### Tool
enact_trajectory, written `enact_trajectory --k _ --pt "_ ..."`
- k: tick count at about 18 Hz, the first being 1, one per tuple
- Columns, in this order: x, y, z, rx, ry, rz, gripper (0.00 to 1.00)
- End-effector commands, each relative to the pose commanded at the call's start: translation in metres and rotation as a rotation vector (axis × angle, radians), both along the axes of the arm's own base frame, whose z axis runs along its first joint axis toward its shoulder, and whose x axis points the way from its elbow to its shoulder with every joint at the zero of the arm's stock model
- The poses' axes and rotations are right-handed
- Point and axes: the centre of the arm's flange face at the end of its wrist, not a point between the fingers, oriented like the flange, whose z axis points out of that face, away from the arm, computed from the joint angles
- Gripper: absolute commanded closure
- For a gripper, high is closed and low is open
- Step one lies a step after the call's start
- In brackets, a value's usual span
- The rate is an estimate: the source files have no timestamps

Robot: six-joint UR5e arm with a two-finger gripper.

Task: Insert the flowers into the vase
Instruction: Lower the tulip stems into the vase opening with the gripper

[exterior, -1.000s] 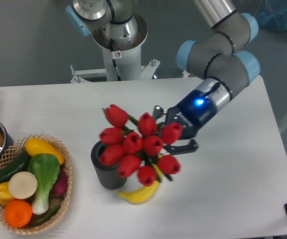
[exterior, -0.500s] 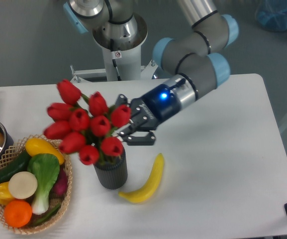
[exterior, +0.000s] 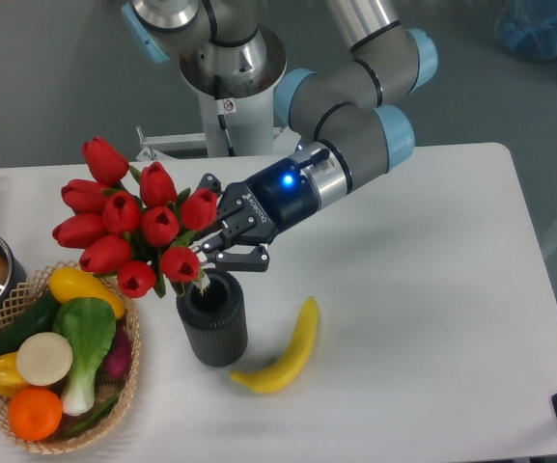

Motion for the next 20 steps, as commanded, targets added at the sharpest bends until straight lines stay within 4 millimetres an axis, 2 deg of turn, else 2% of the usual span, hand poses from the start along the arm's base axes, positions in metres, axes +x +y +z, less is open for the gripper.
enact_trajectory --k 4,7,10,20 --pt "-0.006 0.0 -0.002 -0.001 -0.001 0.006 0.82" --pt "-0.012 0.001 -0.013 0.0 0.0 0.01 0.82" --pt "-0.013 0.002 -0.011 0.004 0.006 0.01 0.82" --pt "-0.019 0.001 -0.032 -0.018 -0.025 0.017 0.82"
